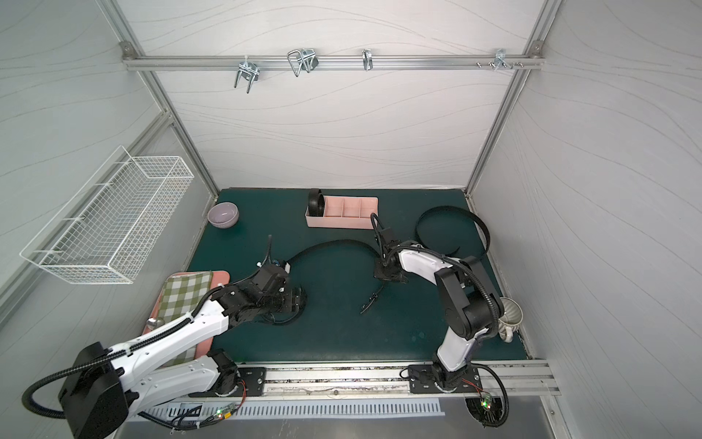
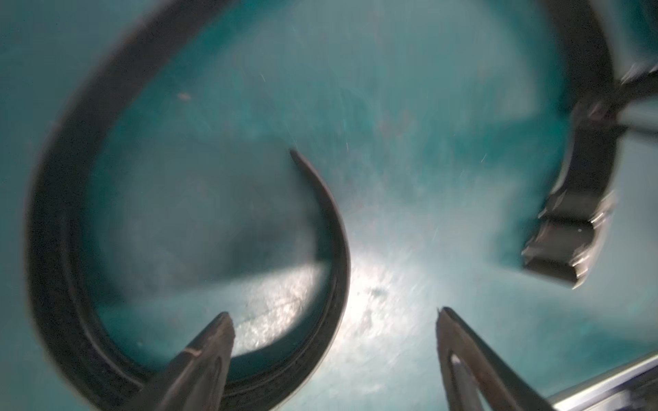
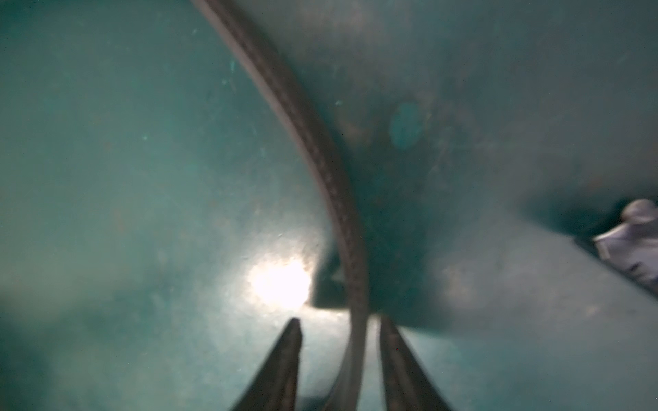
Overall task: Place the belts into the storage roll
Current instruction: Move the belt at the center of the board, then roll the belt at the center of the board.
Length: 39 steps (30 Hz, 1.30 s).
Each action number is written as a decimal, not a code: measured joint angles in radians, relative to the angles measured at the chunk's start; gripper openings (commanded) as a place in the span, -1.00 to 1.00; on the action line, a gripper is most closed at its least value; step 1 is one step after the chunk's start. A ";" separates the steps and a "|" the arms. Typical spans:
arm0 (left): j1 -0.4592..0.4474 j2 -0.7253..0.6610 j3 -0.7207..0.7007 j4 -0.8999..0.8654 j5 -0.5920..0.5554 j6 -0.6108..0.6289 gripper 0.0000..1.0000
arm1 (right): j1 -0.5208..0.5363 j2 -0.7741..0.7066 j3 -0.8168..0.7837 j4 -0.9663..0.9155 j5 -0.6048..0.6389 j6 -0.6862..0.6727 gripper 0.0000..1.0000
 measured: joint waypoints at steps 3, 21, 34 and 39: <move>-0.035 0.024 0.000 -0.023 -0.010 0.020 0.43 | -0.012 -0.016 -0.008 0.002 -0.030 -0.015 0.14; -0.070 0.326 0.072 -0.079 -0.068 0.038 -0.92 | -0.064 0.189 0.216 0.004 -0.040 -0.143 -0.94; -0.070 0.666 0.488 0.009 -0.064 -0.126 -1.00 | -0.068 -0.211 -0.222 0.021 -0.064 -0.014 -1.00; -0.071 0.780 0.571 0.055 -0.037 -0.183 -0.74 | -0.014 -0.335 -0.332 0.024 -0.066 0.067 -0.54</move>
